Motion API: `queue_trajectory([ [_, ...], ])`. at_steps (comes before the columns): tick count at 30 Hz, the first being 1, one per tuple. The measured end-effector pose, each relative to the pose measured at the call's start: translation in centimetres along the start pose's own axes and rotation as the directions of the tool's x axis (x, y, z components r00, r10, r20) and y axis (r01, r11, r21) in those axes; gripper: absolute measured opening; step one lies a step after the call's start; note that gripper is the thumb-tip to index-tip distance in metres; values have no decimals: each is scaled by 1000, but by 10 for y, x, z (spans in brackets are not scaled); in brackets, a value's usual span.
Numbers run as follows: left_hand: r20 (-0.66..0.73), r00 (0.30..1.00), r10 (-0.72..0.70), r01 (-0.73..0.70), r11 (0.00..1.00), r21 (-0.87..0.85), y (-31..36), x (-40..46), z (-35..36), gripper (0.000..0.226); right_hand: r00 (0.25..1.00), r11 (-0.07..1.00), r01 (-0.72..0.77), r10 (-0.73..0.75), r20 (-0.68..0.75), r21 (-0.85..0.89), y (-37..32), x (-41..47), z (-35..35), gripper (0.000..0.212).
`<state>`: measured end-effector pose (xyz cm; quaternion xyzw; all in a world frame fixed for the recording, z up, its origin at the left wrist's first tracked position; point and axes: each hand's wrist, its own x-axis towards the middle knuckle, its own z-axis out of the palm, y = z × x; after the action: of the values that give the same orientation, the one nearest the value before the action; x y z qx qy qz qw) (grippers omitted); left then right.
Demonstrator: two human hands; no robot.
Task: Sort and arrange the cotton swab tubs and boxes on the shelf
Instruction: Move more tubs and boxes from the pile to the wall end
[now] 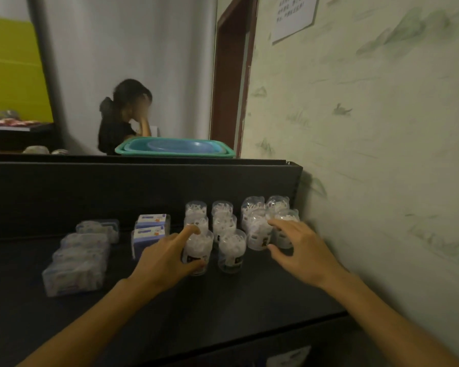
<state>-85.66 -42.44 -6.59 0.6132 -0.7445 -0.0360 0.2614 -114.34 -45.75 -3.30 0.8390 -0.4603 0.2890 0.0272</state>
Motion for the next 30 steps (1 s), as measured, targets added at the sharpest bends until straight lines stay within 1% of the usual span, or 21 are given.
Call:
queue_trajectory([
  [3, 33, 999, -39, 39, 999, 14, 7, 4, 9, 66, 1000, 1000, -19, 19, -3, 7, 9, -8, -5, 52],
  [9, 24, 996, -83, 82, 996, 23, 21, 12, 21, 68, 1000, 999, -31, 31, 3, 11, 30, -16, -20, 51],
  [16, -15, 995, -101, 102, 993, 60, 20, 12, 13, 75, 999, 998, 42, -43, 19, 39, 25, -1, -18, 50],
  [20, -82, 995, -61, 68, 994, 81, 16, 1, -2, 74, 994, 992, 110, -111, 15, 67, 3, 14, -15, 50],
  [22, -114, 991, -65, 78, 990, 118, 14, -10, -14, 71, 990, 986, 139, -141, 12, 96, -14, 21, -12, 50],
  [25, -130, 989, -77, 98, 982, 162, 5, -28, -36, 67, 980, 976, 194, -198, 26, 98, -47, 30, -5, 52],
  [30, -160, 984, -76, 109, 971, 211, -27, -65, -86, 66, 959, 956, 280, -282, 12, 88, -115, 49, 10, 52],
])
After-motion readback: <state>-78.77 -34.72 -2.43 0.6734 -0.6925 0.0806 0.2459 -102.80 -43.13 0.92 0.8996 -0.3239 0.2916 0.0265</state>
